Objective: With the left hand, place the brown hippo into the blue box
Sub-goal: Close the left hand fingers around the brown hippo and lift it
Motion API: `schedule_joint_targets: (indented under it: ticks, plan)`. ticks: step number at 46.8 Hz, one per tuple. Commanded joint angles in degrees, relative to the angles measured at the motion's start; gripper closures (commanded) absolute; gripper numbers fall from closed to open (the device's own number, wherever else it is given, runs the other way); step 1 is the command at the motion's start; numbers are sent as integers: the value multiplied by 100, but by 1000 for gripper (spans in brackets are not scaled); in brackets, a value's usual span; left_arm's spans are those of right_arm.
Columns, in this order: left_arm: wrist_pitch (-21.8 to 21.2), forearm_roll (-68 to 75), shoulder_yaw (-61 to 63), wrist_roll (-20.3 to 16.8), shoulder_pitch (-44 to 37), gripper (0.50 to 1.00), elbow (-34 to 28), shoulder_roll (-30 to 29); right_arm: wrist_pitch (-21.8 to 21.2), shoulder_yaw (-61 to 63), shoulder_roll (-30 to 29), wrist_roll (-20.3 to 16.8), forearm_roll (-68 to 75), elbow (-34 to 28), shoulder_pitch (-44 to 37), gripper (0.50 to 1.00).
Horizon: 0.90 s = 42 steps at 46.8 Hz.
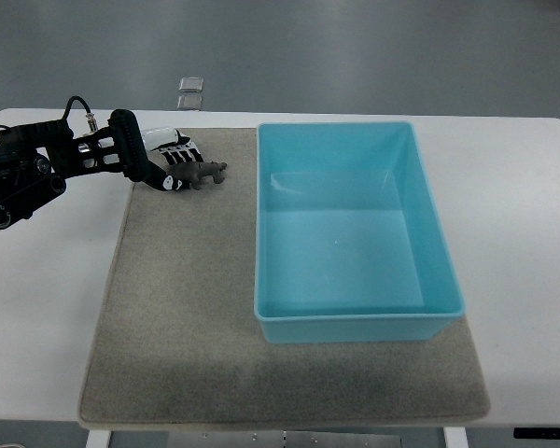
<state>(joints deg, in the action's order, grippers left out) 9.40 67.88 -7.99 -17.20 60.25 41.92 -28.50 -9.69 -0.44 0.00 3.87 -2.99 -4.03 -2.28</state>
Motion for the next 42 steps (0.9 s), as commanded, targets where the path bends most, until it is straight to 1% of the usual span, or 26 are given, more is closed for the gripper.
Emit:
schedule_joint_targets:
  ticks: [1,4,5,8,10,24,35,42]
  plan:
    - [9,6,0,6,-4,900,1,2,-7,0,0,0,0,-1,0,564]
    - [0,-3,0,6,4,911,1,2,-7,0,0,0,0,-1,0,564]
    - [0,6,0,6,4,921,1,2,-7,0,0,0,0,-1,0,564]
    - [0,-3,0,6,4,956,1,2,2,0,0,0,0,-1,0,564]
    - [0,-3,0,6,13,999,1,2,2,0,0,0,0,-1,0,564]
    - [53,-135,-70,32,92,1000,10,-7,2,0,0,0,0,-1,0,564]
    - [79,-170,-167,32,417,1000,71,-156,-7,0,0,0,0,-1,0,564]
    - [281,-223,-457,24,637,1000,159,-253,2,0,0,0,0,-1,0,564]
